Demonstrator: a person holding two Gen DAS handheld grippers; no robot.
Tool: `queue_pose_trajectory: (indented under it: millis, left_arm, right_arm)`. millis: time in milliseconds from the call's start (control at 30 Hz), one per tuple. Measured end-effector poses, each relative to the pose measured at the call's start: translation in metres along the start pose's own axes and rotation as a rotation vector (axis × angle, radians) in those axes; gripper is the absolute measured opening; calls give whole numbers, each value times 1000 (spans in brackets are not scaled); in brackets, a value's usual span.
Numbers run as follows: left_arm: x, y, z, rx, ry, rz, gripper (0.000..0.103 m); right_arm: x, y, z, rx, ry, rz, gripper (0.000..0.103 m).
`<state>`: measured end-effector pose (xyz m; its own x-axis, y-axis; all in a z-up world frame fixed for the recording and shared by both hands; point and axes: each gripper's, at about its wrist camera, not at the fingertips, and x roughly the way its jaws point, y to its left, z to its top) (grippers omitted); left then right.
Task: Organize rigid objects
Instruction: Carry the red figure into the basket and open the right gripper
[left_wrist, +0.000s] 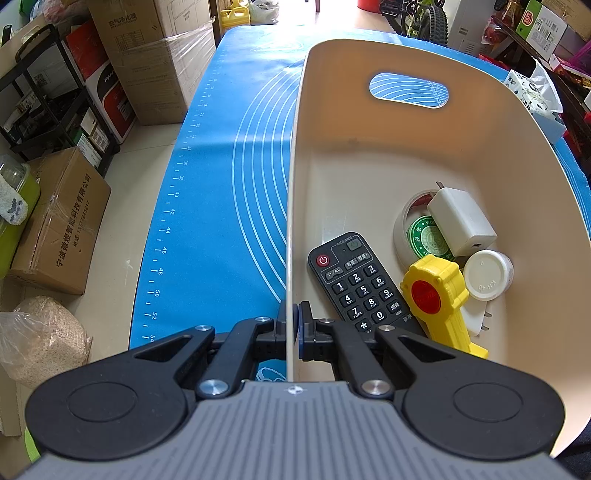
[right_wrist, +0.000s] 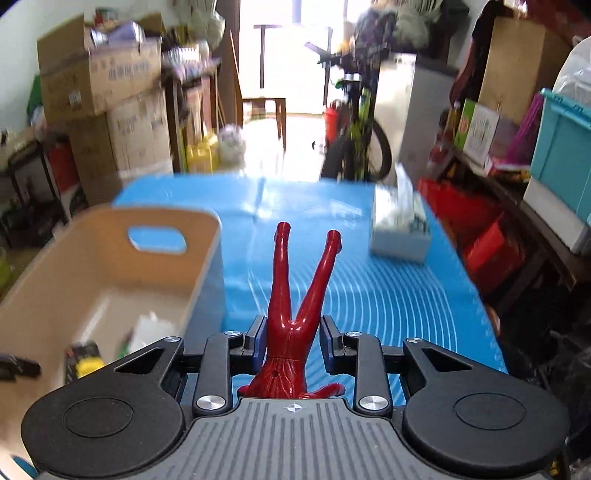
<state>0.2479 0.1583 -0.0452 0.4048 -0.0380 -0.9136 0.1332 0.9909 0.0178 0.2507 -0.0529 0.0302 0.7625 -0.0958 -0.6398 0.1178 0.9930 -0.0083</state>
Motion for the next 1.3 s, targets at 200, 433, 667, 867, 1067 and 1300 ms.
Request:
queue_pose_trajectory:
  millis: [200, 433, 667, 867, 1067, 1300]
  left_arm:
    - [0, 0, -1, 3, 0, 4, 5]
    - [-1, 0, 0, 5, 0, 5, 5]
    - [-1, -2, -1, 6, -1, 6, 5]
    - [-1, -1, -1, 6, 0, 6, 5]
    - [-1, -2, -1, 6, -1, 6, 5]
    - [-2, -1, 0, 8, -1, 7, 5]
  right_arm:
    - [-22, 20, 19, 2, -99, 97, 38]
    - [-27, 60, 30, -52, -123, 211, 38]
    - [-22, 86, 19, -85, -49, 285, 38]
    - [5, 107, -1, -155, 86, 313, 38]
    - [24, 116, -12, -173, 180, 309, 38]
    - [38, 118, -20, -182, 257, 288, 38]
